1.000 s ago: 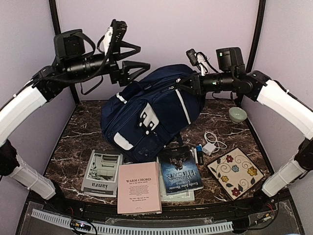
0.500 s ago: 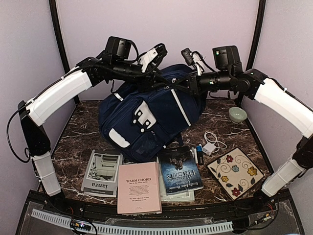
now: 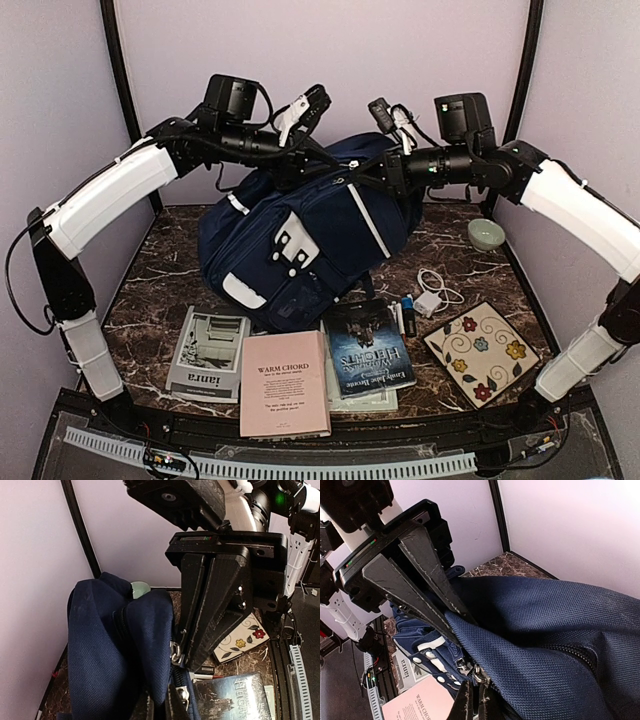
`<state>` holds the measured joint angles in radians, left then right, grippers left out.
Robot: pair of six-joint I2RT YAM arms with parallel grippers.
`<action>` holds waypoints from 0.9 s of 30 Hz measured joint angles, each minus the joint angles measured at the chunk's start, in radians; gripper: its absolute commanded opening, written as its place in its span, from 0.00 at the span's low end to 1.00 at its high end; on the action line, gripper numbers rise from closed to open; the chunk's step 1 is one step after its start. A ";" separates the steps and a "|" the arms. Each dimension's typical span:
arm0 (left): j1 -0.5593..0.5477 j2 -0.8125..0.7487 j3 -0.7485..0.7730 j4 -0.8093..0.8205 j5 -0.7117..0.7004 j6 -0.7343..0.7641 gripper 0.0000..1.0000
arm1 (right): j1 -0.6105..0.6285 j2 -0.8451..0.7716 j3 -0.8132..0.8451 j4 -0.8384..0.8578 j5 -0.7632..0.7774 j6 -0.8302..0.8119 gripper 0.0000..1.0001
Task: Pack the student bag
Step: Hold the largest pocket of the student bag, then unzip the largest pocket of the student bag.
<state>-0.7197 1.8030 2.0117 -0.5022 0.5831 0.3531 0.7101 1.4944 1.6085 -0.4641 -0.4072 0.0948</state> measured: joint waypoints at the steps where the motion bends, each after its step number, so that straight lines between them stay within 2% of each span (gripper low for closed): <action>1: 0.000 -0.007 -0.012 0.006 0.004 -0.002 0.00 | 0.001 0.000 0.000 0.001 -0.002 0.001 0.00; 7: -0.009 -0.096 -0.151 0.113 -0.057 0.003 0.00 | -0.029 -0.018 -0.017 0.016 -0.057 0.043 0.00; 12: -0.034 -0.208 -0.334 0.272 -0.149 0.040 0.00 | -0.100 -0.093 -0.093 0.025 -0.143 0.065 0.00; 17: -0.039 -0.285 -0.448 0.366 -0.188 0.079 0.00 | -0.187 -0.168 -0.182 0.047 -0.221 0.067 0.00; 22: -0.002 -0.406 -0.520 0.372 -0.267 0.089 0.00 | -0.389 -0.211 -0.289 -0.004 -0.134 0.055 0.00; 27: 0.014 -0.448 -0.547 0.372 -0.302 0.089 0.00 | -0.407 -0.175 -0.362 -0.063 -0.137 0.025 0.00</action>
<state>-0.7052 1.3548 1.4647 -0.1299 0.2813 0.4416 0.3035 1.3197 1.2469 -0.5270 -0.5442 0.1200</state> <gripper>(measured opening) 0.071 0.004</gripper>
